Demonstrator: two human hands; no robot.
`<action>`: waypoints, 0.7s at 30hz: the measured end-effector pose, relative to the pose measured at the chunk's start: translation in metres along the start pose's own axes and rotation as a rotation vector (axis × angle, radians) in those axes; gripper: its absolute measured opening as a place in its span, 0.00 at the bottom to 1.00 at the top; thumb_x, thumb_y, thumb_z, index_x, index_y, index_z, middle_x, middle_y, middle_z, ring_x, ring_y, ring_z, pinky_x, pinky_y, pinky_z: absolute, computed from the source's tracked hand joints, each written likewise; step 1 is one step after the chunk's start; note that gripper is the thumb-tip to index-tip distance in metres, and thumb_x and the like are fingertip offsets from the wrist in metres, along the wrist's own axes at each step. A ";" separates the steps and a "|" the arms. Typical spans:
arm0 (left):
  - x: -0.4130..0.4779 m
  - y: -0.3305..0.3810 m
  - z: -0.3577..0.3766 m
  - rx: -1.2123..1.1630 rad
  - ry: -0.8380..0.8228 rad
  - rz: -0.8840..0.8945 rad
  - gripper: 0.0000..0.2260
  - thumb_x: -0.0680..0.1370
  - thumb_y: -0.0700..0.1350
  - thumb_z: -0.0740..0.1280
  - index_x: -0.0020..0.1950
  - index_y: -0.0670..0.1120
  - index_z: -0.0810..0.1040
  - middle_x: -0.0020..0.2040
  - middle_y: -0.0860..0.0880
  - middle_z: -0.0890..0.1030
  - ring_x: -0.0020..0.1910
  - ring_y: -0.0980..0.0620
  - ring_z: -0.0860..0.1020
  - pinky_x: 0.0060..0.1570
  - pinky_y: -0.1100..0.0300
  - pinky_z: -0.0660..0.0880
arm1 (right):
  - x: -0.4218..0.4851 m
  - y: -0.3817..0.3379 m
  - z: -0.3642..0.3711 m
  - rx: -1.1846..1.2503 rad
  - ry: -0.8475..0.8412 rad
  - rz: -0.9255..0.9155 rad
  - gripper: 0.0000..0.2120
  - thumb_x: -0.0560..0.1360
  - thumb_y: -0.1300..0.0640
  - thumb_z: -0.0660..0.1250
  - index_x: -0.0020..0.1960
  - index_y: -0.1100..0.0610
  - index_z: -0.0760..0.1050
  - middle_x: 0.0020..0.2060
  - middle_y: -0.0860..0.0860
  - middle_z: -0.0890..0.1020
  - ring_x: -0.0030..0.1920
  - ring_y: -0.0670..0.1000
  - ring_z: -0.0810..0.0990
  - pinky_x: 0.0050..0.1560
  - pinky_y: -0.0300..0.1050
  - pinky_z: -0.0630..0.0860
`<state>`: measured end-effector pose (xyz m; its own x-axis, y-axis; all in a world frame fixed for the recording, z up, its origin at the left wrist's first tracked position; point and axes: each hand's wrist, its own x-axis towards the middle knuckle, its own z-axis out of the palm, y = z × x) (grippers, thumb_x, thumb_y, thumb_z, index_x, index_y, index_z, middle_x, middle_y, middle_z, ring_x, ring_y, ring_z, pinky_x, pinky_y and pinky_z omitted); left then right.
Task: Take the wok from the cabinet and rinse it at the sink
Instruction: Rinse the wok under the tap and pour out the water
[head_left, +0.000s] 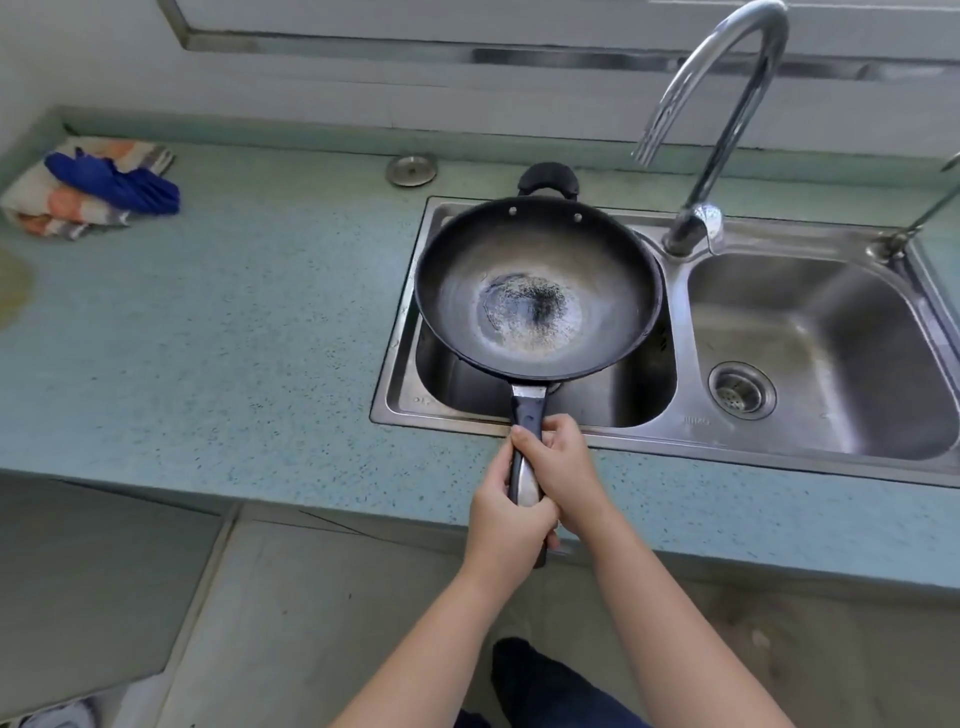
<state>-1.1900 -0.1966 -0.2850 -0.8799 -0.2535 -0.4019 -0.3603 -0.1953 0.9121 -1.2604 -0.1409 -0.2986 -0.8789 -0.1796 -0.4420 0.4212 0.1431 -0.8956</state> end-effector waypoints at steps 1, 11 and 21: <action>-0.001 -0.002 -0.001 0.004 -0.002 -0.008 0.26 0.65 0.35 0.63 0.49 0.68 0.77 0.31 0.55 0.82 0.20 0.55 0.72 0.20 0.66 0.70 | -0.001 0.003 0.000 0.007 0.007 0.001 0.09 0.75 0.61 0.65 0.49 0.61 0.64 0.34 0.52 0.75 0.35 0.49 0.76 0.37 0.44 0.73; -0.006 -0.018 -0.005 0.021 -0.037 -0.026 0.24 0.65 0.36 0.64 0.51 0.65 0.77 0.32 0.53 0.81 0.20 0.54 0.71 0.20 0.65 0.70 | -0.009 0.022 0.000 0.025 0.034 0.021 0.10 0.75 0.61 0.65 0.51 0.61 0.65 0.37 0.53 0.77 0.39 0.52 0.79 0.44 0.51 0.77; -0.003 -0.036 -0.005 0.069 -0.019 -0.030 0.27 0.65 0.36 0.65 0.49 0.70 0.76 0.31 0.53 0.81 0.20 0.55 0.72 0.20 0.64 0.70 | -0.004 0.040 -0.001 -0.033 0.066 -0.002 0.10 0.74 0.60 0.66 0.50 0.60 0.66 0.35 0.49 0.77 0.34 0.44 0.77 0.31 0.31 0.74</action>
<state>-1.1729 -0.1932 -0.3168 -0.8739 -0.2301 -0.4283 -0.4067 -0.1367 0.9033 -1.2405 -0.1336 -0.3328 -0.8930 -0.1151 -0.4351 0.4130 0.1746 -0.8938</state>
